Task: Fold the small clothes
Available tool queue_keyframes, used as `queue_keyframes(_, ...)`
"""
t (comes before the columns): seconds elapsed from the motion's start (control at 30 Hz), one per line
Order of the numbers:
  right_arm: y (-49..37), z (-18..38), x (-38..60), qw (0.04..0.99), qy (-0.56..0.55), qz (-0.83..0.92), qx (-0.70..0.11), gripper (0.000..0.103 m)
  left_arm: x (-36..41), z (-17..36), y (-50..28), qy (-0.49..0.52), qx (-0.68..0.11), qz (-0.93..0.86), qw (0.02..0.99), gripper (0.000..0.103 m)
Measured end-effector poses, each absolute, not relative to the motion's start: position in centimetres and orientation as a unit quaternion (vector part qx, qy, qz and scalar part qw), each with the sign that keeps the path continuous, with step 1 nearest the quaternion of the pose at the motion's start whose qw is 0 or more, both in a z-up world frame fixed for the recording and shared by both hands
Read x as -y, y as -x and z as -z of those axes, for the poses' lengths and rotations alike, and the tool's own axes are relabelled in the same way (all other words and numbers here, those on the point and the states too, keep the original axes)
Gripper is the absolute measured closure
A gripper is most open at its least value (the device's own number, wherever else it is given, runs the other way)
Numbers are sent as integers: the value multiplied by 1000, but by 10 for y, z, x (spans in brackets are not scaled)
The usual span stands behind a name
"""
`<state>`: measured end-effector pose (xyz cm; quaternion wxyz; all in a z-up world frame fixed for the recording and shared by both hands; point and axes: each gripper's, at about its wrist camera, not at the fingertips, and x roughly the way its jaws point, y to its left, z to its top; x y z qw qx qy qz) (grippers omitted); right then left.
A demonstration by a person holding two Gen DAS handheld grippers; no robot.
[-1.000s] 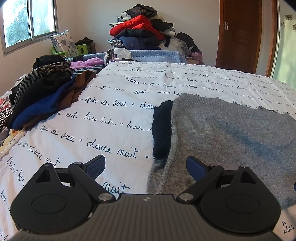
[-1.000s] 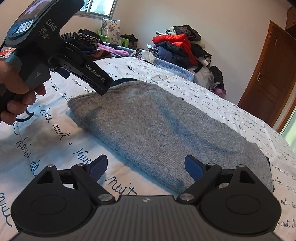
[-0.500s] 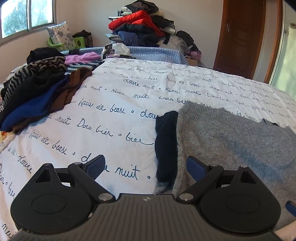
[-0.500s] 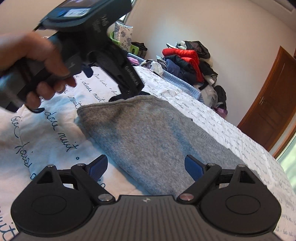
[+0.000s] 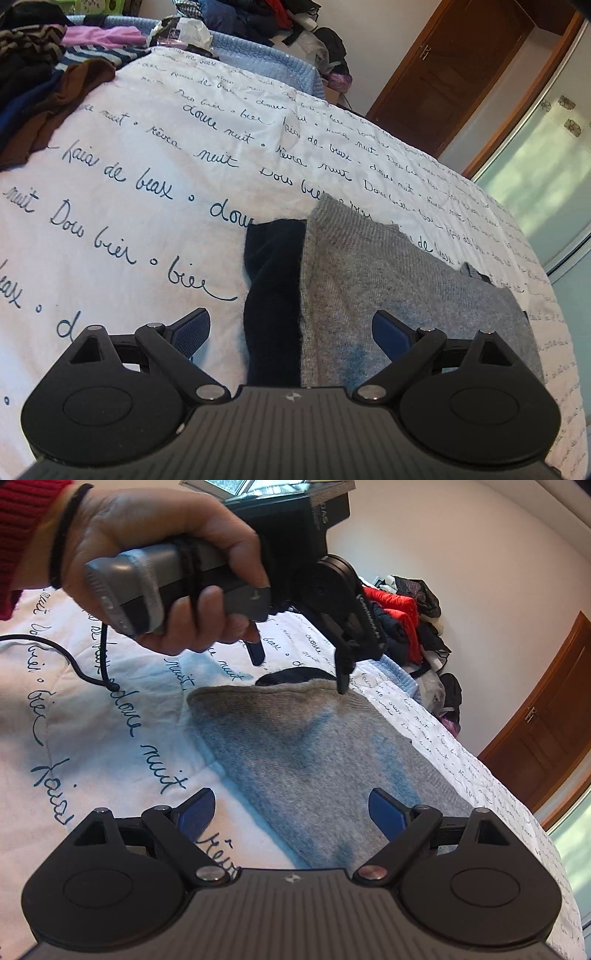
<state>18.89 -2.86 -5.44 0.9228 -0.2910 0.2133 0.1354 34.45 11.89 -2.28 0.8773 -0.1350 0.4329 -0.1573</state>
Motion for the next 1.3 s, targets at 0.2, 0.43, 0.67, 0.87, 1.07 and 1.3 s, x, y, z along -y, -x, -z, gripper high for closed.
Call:
queue_keyframes(0.2,-199,66,10,918,327,-120,-189,13,-127,36,-363,188,-451,201,849,10)
queue_keyframes(0.43,-211,75,-10,909,369,-113,-156,32,-122,43,-382,214,-452,237,833,13)
queue_keyframes(0.67,-223,82,-22,899,390,-127,-153,57,-120,51,-402,243,-449,239,826,18)
queue_keyframes(0.87,-233,82,-24,901,381,-138,-155,62,-114,54,-414,241,-444,239,829,26)
queue_keyframes(1.07,-236,90,-24,904,383,-127,-144,65,-113,59,-415,251,-444,238,827,63)
queue_keyframes(1.3,-232,91,-20,900,376,-153,-157,88,-115,62,-410,249,-440,211,837,87)
